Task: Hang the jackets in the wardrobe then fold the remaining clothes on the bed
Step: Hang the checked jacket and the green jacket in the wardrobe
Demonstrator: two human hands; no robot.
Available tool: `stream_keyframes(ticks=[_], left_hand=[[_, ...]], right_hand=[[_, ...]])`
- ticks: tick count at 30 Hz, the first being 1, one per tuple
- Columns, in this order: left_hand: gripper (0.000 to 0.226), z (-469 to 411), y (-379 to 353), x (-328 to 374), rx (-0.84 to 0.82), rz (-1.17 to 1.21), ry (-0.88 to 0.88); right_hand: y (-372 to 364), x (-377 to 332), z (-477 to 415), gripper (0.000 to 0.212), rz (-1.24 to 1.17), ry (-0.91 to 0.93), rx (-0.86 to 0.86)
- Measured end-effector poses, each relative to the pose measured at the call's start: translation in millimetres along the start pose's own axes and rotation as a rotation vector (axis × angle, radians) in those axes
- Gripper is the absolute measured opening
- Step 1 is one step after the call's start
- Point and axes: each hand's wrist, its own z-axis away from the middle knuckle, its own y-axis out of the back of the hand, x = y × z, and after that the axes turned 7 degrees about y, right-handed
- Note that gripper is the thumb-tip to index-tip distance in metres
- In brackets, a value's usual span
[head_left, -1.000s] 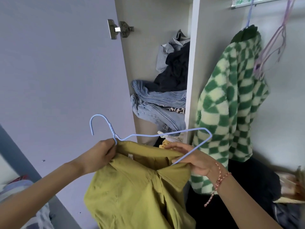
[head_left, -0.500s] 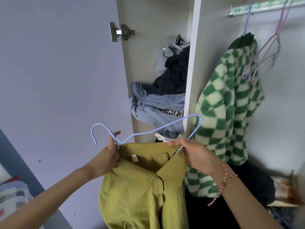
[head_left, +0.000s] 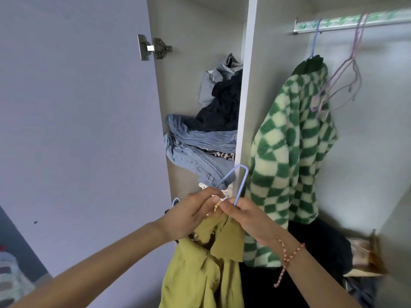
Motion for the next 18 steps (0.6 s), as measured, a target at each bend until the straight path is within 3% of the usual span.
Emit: stream_keyframes(ticks=[6, 9, 12, 14, 16, 18], left_hand=[[0.037, -20, -28, -15, 0.062, 0.07, 0.026], [0.045, -30, -31, -29, 0.154, 0.031, 0.091], [0.061, -34, -34, -29, 0.052, 0.108, 0.175], [0.069, -32, -42, -12, -0.023, 0.197, 0.121], [0.074, -28, -52, 2, 0.022, 0.29, 0.034], [0.059, -26, -58, 13, 0.091, 0.344, -0.03]], right_hand=[[18, -15, 20, 0.03, 0.057, -0.039, -0.061], [33, -26, 29, 0.03, 0.05, -0.027, -0.119], [43, -31, 34, 0.03, 0.107, 0.008, -0.201], [48, -29, 36, 0.028, 0.121, -0.016, -0.208], [54, -25, 39, 0.029, 0.111, -0.044, -0.175], [58, -20, 44, 0.029, 0.091, -0.068, -0.106]])
